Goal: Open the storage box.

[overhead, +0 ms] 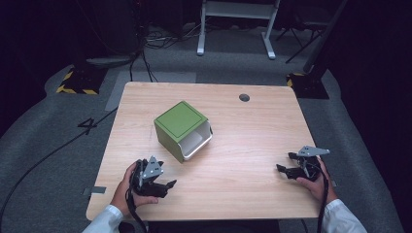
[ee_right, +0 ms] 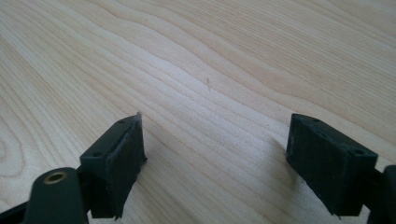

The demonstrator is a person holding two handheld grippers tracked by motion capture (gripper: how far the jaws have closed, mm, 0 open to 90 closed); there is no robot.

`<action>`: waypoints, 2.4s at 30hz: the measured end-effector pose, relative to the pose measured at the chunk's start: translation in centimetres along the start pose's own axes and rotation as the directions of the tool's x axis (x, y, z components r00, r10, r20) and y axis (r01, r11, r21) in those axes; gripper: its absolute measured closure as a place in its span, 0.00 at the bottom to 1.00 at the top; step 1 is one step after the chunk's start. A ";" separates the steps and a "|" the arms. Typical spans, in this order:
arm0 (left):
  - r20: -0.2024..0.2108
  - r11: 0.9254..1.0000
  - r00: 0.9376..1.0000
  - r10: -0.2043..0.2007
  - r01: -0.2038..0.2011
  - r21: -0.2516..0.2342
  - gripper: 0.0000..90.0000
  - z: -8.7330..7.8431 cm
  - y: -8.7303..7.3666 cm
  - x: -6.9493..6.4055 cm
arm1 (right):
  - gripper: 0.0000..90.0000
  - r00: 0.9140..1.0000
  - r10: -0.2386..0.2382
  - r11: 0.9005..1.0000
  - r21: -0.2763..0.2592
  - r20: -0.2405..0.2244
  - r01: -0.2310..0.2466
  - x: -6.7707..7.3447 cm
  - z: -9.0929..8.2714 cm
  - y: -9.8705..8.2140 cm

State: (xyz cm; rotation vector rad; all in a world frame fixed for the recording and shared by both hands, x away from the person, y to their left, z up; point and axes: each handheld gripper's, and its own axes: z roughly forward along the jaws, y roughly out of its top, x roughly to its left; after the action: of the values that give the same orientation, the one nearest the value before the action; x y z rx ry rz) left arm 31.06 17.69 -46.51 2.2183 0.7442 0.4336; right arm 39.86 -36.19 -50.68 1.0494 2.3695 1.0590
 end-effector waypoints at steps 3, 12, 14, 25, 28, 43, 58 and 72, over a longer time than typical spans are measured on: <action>0.004 1.000 1.000 0.010 -0.010 -0.013 0.25 0.0 0.6 -0.4 | 0.22 1.000 0.000 1.000 0.000 0.000 0.000 0.0 0.0 0.0; 0.014 0.997 0.998 0.058 -0.057 -0.060 0.28 0.1 2.8 -2.1 | 0.21 1.000 -0.004 1.000 0.000 -0.002 0.004 0.0 0.0 0.0; 0.018 0.994 0.997 0.078 -0.077 -0.074 0.27 0.1 3.5 -2.5 | 0.21 1.000 -0.008 1.000 0.001 -0.005 0.008 0.1 0.0 0.0; -0.009 0.988 0.995 0.102 -0.102 -0.118 0.27 0.2 5.9 -3.1 | 0.21 1.000 -0.011 1.000 0.001 -0.006 0.011 0.1 0.0 0.0; -0.003 0.985 0.994 0.114 -0.113 -0.131 0.26 0.4 6.8 -3.2 | 0.21 1.000 -0.012 1.000 0.000 -0.007 0.012 0.1 0.0 0.0; -0.029 0.985 0.991 0.134 -0.136 -0.104 0.26 3.1 9.8 -2.7 | 0.21 1.000 -0.018 1.000 -0.001 -0.012 0.018 0.2 0.0 0.0; -0.083 0.998 0.994 0.065 -0.062 0.028 0.30 7.9 10.4 -1.6 | 0.21 0.999 -0.037 0.999 -0.001 -0.024 0.037 0.4 -0.2 -0.2; -0.102 0.991 0.992 0.073 -0.061 0.120 0.27 10.9 10.7 -1.8 | 0.21 0.999 -0.034 0.999 -0.001 -0.027 0.034 0.4 -0.1 -0.1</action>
State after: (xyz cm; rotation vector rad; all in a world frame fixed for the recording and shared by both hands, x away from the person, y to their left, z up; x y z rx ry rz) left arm 39.21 4.66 -46.00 2.3503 0.7696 0.5578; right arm 39.48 -36.02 -50.69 0.9974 2.3996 1.0681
